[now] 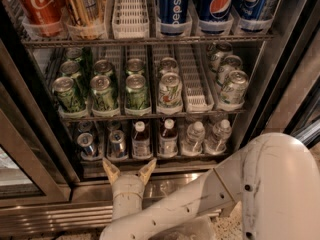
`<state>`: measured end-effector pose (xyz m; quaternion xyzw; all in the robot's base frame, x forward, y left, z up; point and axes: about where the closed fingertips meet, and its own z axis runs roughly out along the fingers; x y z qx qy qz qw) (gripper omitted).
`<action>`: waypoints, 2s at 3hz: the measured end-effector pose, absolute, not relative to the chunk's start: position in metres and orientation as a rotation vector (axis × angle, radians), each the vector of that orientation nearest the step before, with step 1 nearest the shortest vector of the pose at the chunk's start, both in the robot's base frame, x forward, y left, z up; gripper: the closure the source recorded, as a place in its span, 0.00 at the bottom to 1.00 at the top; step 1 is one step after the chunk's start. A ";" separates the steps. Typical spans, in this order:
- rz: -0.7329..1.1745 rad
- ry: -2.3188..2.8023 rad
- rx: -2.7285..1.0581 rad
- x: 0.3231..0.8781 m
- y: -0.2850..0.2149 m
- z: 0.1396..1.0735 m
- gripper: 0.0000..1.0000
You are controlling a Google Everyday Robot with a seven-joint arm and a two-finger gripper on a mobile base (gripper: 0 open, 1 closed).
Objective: Pick blue plastic bottle from bottom shelf of fridge
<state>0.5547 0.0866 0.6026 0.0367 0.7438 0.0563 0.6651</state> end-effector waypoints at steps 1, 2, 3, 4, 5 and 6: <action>0.093 1.675 0.052 0.557 0.077 0.598 0.00; 0.061 1.667 0.029 0.559 0.066 0.593 0.00; 0.043 1.661 0.016 0.561 0.061 0.591 0.19; 0.026 1.652 0.008 0.565 0.057 0.591 0.31; 0.008 1.647 0.010 0.568 0.053 0.591 0.29; -0.004 1.642 0.014 0.573 0.052 0.591 0.24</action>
Offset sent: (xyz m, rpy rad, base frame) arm 0.0064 -0.0631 0.0022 -0.1288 -0.0840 -0.1236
